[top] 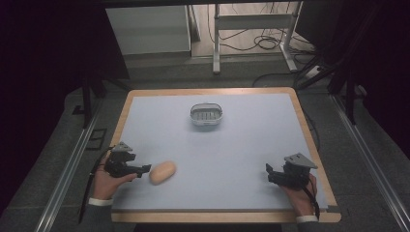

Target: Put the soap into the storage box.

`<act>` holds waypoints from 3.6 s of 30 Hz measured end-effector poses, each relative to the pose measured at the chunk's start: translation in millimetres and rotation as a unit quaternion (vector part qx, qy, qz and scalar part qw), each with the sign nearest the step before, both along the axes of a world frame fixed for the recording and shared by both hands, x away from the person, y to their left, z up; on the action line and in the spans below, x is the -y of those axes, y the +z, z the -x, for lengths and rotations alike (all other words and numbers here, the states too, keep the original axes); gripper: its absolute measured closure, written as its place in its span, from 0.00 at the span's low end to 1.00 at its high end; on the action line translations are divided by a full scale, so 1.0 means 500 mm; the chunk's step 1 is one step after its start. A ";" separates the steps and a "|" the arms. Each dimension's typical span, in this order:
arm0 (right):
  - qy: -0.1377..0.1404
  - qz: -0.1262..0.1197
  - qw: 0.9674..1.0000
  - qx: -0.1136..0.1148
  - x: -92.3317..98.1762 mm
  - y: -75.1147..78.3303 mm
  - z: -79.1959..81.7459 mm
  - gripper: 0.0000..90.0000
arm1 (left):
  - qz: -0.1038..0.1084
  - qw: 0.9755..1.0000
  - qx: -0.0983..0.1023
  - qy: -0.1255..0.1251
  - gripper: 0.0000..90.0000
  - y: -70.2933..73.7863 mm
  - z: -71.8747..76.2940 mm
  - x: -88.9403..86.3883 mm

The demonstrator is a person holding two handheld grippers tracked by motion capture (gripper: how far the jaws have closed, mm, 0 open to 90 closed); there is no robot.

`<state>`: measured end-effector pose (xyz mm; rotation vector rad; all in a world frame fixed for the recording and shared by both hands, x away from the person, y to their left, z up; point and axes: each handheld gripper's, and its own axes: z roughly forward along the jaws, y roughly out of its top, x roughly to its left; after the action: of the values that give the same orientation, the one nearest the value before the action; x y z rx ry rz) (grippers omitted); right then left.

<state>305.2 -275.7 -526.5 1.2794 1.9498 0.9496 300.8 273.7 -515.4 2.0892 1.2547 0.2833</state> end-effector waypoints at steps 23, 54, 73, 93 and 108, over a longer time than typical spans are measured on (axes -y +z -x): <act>-0.002 -0.008 1.000 0.000 0.005 -0.001 0.003 0.06 | -0.026 0.999 -0.010 -0.018 0.18 0.036 0.005 0.014; -0.002 -0.008 1.000 -0.001 0.005 -0.002 0.002 0.06 | -0.076 0.992 -0.031 -0.096 0.19 0.069 -0.017 0.111; -0.005 -0.005 1.000 -0.005 0.004 -0.003 0.000 0.06 | -0.104 0.984 -0.072 -0.123 0.18 0.017 -0.024 0.154; -0.007 -0.006 1.000 0.001 0.005 -0.002 0.002 0.06 | -0.123 0.983 -0.069 -0.119 0.34 -0.010 -0.020 0.170; -0.011 -0.006 1.000 0.001 0.005 -0.002 0.002 0.06 | -0.108 0.985 -0.055 -0.120 0.35 0.026 -0.025 0.153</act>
<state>304.1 -278.3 -527.4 1.3040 1.9270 0.9534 313.5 197.1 -502.6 2.4456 1.0590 0.2057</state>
